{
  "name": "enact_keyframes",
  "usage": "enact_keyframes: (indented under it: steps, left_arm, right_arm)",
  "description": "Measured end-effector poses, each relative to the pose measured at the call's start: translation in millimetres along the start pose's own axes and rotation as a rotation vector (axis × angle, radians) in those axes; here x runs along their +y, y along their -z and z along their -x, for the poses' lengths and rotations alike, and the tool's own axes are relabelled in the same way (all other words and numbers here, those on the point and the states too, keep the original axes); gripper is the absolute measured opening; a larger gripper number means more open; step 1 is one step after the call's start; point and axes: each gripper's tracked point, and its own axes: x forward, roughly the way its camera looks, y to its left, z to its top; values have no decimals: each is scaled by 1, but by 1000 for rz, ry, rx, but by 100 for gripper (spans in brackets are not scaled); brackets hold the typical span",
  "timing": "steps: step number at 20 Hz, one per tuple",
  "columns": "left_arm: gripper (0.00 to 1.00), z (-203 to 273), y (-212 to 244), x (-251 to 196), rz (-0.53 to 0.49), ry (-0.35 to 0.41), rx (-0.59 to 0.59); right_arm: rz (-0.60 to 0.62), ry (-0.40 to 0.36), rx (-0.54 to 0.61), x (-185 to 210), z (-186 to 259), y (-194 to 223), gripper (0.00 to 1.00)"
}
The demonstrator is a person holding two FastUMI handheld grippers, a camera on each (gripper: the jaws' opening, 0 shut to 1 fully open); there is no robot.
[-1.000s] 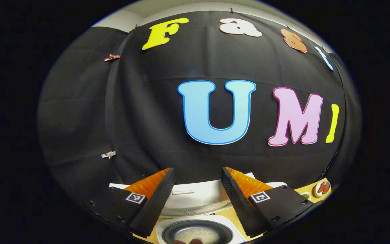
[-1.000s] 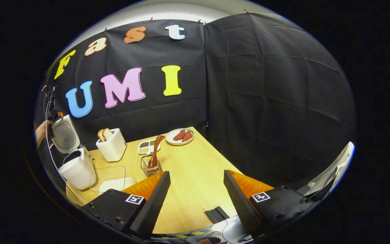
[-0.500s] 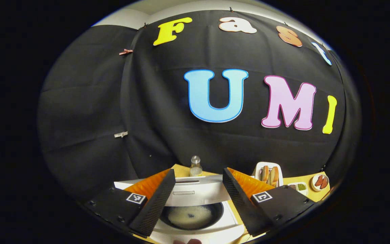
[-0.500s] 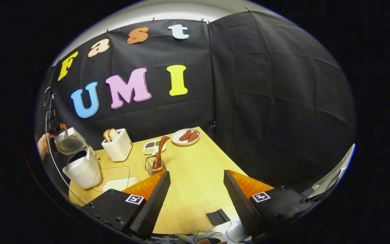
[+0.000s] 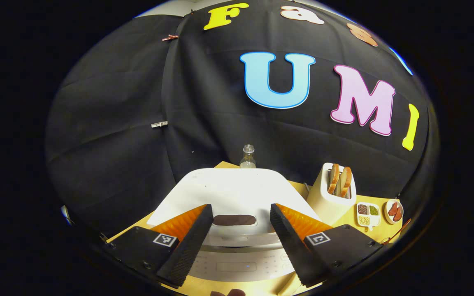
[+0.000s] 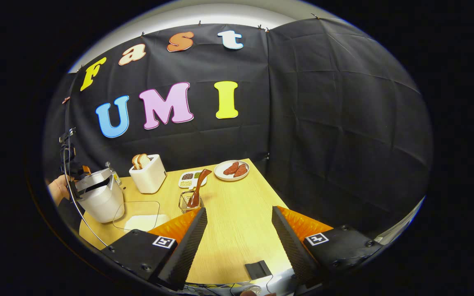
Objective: Close the left gripper, press the button to open the rice cooker; take a wooden spoon from the chopstick holder with the right hand, scoop a spoonful of rice and pour it into the rice cooker, then put the wooden spoon back into the chopstick holder.
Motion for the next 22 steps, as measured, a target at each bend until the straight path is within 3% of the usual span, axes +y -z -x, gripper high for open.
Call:
enact_keyframes:
  steps: [9, 22]
  left_arm:
    - [100, -12, 47, 4, -12, -25, 82]
    - [100, -10, 48, 5, -32, -20, 1]
  right_arm:
    - [-31, -5, 21, -2, 0, 9, 99]
    - [-29, -32, 20, 10, -3, 12, 99]
